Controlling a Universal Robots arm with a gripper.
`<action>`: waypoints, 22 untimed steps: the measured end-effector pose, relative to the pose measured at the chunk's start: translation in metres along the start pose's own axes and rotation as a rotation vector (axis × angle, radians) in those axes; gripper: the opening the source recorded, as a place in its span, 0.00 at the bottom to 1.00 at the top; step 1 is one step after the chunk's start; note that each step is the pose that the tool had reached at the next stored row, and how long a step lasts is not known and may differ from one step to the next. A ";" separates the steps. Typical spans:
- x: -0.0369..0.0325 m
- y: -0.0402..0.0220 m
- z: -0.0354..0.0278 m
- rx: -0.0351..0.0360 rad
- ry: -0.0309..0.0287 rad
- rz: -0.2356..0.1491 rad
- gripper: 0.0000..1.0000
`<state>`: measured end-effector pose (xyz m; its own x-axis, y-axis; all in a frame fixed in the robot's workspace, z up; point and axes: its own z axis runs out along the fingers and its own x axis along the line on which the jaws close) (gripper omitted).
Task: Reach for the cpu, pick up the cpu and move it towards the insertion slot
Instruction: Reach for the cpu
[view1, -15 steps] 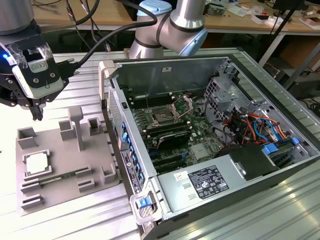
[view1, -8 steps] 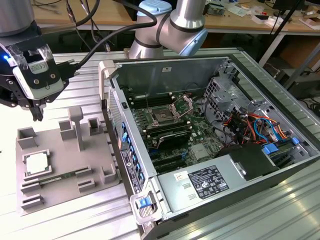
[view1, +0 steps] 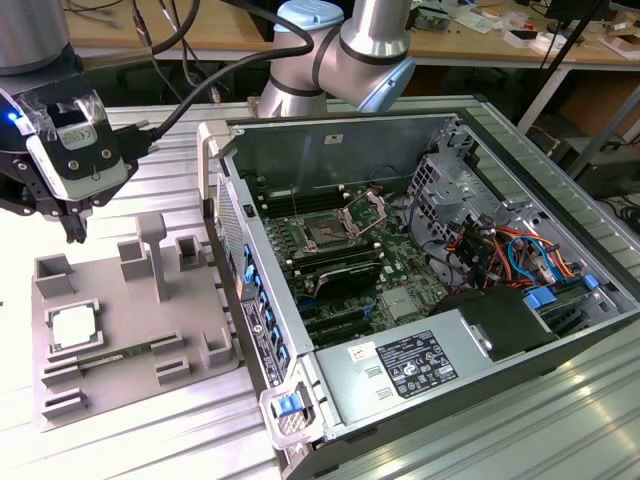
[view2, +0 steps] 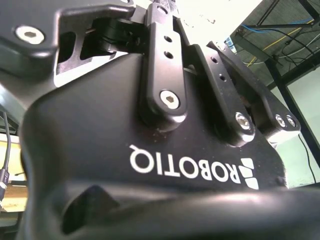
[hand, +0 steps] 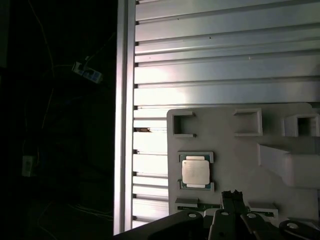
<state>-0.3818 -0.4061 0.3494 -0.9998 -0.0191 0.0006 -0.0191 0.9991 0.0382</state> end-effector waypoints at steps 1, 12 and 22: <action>0.0000 0.0000 0.0003 -0.0001 -0.0001 0.000 0.11; 0.0000 -0.0001 0.0023 -0.0001 -0.0001 0.000 0.11; 0.0000 -0.0001 0.0039 0.0000 0.0000 0.000 0.11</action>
<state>-0.3818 -0.4061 0.3455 -0.9998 -0.0191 0.0005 -0.0191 0.9991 0.0382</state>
